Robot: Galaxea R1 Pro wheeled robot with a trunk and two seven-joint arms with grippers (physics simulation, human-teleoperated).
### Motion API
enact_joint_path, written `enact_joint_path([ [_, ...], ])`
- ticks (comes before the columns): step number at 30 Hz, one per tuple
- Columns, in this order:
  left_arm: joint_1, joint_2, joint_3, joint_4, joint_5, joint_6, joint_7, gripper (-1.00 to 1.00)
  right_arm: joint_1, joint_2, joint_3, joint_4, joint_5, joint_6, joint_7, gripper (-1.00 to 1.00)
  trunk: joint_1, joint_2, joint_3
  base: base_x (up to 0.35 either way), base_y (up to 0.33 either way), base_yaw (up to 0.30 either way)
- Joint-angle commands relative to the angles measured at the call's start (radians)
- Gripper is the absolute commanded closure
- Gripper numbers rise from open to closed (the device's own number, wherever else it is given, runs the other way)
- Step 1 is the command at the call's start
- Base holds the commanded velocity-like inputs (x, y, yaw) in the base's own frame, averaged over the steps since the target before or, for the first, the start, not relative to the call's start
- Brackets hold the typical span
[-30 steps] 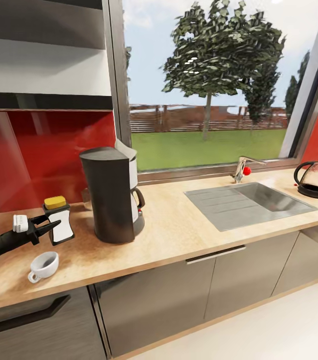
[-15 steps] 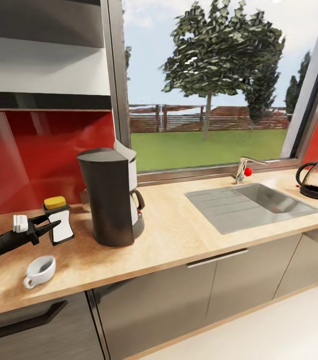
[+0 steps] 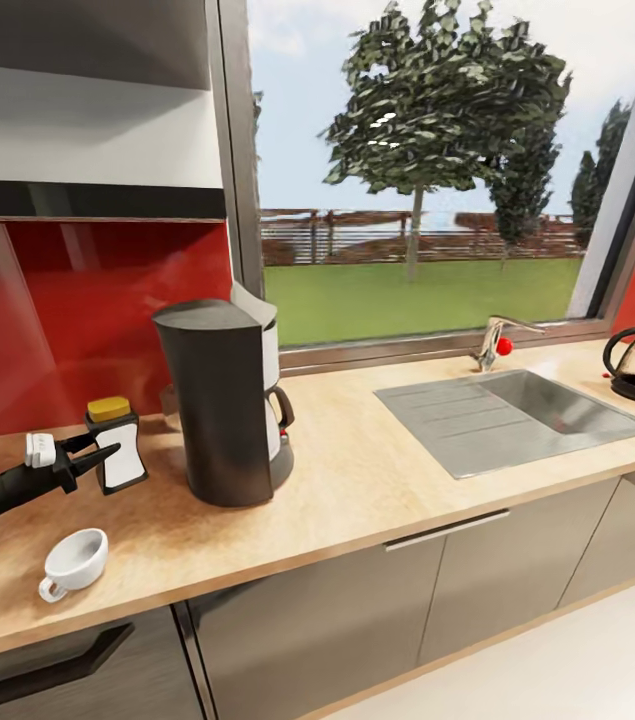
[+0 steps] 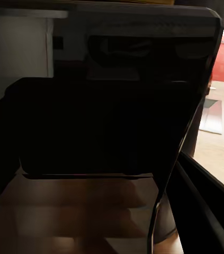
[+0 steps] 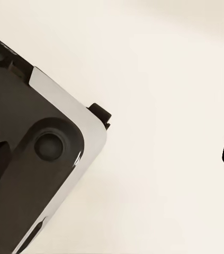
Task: Set up a coffee station on the kitchen countertop: keep the coffee maker on the countertop, move the bottle of coffee from the kitchen shelf to the counter next to the coffee maker, place a paper coffee filter on top of the coffee maker, put the saucer next to the coffee maker with the coffee cup on the saucer, and place the electric kettle next to the coffee maker.
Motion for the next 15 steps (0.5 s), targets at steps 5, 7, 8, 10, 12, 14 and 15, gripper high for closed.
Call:
enact_joint_path([
  [5,-0.001,0.001,-0.002,0.004,0.004,-0.007,-0.002,1.00,-0.001,0.001,0.007,0.003,-0.011,-0.004,0.007,-1.00,0.000,-0.001,-0.001,0.018,0.013,0.000],
  [7,-0.001,0.001,-0.002,0.004,0.004,-0.007,-0.002,1.00,-0.001,0.001,0.007,0.003,-0.011,-0.004,0.007,-1.00,0.000,-0.001,-0.001,0.005,0.004,0.000],
  [8,-0.001,0.001,-0.002,0.004,0.004,-0.007,-0.002,1.00,-0.001,0.000,0.007,0.003,-0.011,-0.004,0.007,-1.00,0.000,-0.001,-0.001,0.004,0.003,0.000],
  [10,-0.001,0.001,-0.002,0.003,0.004,-0.007,-0.002,1.00,-0.001,0.000,0.007,0.003,-0.011,-0.004,0.007,-1.00,0.000,-0.001,-0.001,0.002,0.001,0.000],
  [12,-0.001,0.001,-0.002,0.003,0.004,-0.007,-0.002,1.00,-0.001,0.001,0.007,0.003,-0.011,-0.004,0.007,-1.00,0.000,-0.001,-0.001,0.027,0.003,0.000],
  [14,-0.001,0.001,-0.002,0.003,0.004,-0.007,-0.002,1.00,-0.001,0.001,0.007,0.003,-0.011,-0.004,0.007,-1.00,0.000,-0.001,-0.001,0.131,0.025,0.000],
  [15,-0.001,0.001,-0.002,0.003,0.004,-0.007,-0.002,1.00,-0.001,0.001,0.007,0.003,-0.011,-0.004,0.007,-1.00,0.000,-0.001,-0.001,0.200,0.039,0.000],
])
